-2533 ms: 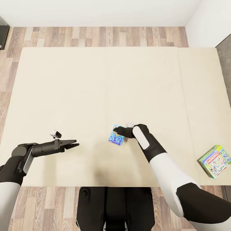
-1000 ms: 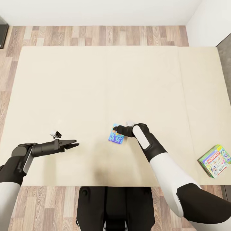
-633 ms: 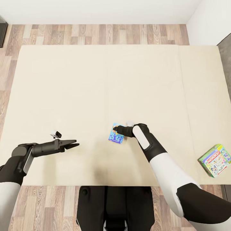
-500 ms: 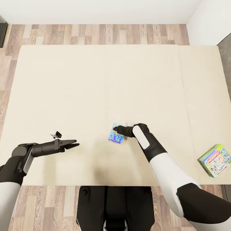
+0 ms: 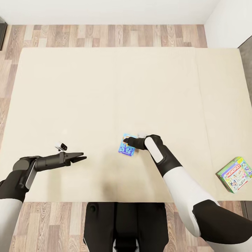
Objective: Put all the toys in the child's room - the three board games (two on the bed and one on the table), the two jigsaw puzzles on the table, and the tennis ball on the table - inside the toy box on the table in the child's room.
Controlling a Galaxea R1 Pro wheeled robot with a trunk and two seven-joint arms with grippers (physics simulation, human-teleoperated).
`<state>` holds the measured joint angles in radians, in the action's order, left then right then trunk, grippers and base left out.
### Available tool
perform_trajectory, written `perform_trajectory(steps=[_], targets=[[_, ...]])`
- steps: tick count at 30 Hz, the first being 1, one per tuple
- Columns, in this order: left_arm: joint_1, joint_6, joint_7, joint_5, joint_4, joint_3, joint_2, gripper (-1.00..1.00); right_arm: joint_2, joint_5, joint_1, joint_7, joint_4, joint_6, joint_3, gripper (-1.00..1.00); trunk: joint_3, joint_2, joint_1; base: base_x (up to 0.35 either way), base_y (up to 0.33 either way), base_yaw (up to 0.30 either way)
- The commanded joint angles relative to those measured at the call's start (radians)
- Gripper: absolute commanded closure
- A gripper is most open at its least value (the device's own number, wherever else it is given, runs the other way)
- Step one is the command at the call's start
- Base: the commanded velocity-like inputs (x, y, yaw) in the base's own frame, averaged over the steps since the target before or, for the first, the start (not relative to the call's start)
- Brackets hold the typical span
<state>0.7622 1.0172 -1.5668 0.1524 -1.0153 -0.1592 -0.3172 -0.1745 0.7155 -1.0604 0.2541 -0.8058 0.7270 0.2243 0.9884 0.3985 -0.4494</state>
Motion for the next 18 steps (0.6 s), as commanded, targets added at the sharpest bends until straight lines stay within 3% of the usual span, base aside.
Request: perform_trajectory(steps=[1, 18], targets=[[0.0, 0.011, -0.004, 0.0, 0.0, 0.001, 0.0, -1.0, 0.0, 0.01, -0.001, 0.01, -0.001, 0.002, 0.001, -1.0, 0.001, 0.002, -0.001, 0.0, 0.0, 0.0], [0.0, 0.011, -0.004, -0.001, 0.0, 0.0, 0.0, -1.0, 0.0, 0.01, 0.0, 0.01, -0.003, 0.001, 0.001, -1.0, 0.001, 0.002, -0.001, 0.0, 0.052, 0.0]])
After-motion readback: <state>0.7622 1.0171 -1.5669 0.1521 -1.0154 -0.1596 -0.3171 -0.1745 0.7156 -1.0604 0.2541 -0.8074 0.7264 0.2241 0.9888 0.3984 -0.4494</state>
